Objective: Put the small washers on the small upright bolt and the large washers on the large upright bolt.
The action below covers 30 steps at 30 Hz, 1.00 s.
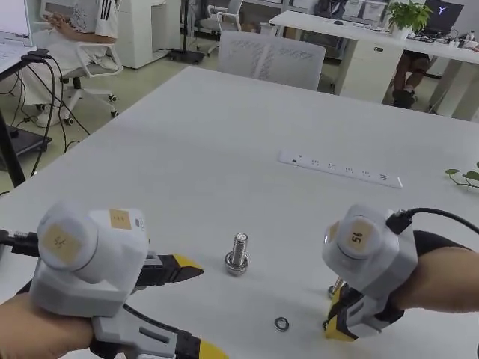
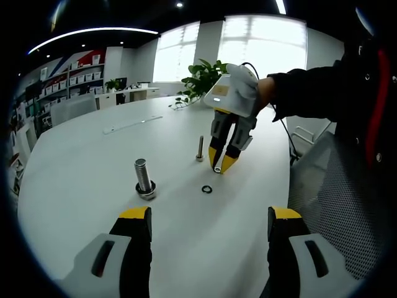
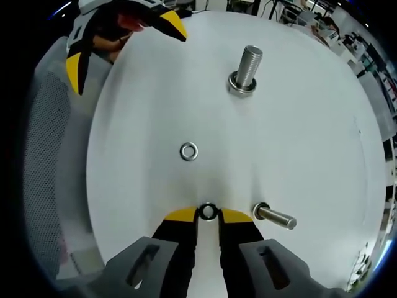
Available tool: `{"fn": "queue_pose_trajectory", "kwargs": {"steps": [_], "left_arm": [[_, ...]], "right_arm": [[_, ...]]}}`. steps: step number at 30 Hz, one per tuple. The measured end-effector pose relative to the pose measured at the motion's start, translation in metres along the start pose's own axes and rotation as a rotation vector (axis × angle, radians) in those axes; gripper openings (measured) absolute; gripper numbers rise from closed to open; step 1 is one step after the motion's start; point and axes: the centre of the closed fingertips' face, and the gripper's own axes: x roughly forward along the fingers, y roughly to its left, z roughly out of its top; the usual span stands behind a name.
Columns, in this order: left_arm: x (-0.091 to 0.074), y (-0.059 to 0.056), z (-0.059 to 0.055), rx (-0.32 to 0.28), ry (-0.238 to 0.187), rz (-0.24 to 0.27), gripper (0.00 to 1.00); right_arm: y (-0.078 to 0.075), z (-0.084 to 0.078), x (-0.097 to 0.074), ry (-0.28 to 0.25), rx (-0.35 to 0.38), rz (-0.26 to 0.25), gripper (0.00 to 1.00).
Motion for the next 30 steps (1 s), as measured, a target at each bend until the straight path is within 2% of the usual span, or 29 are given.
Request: {"fn": "queue_pose_trajectory", "kwargs": {"steps": [16,30], "left_arm": [[-0.001,-0.001,0.001,0.003,0.000,-0.001,0.76],[-0.001,-0.002,0.001,0.007,-0.001,-0.002,0.76]], "right_arm": [[0.003,-0.002,-0.005,0.007,-0.011,0.000,0.14],[0.002,-0.009,-0.028,0.006,0.007,-0.004,0.14]]}}
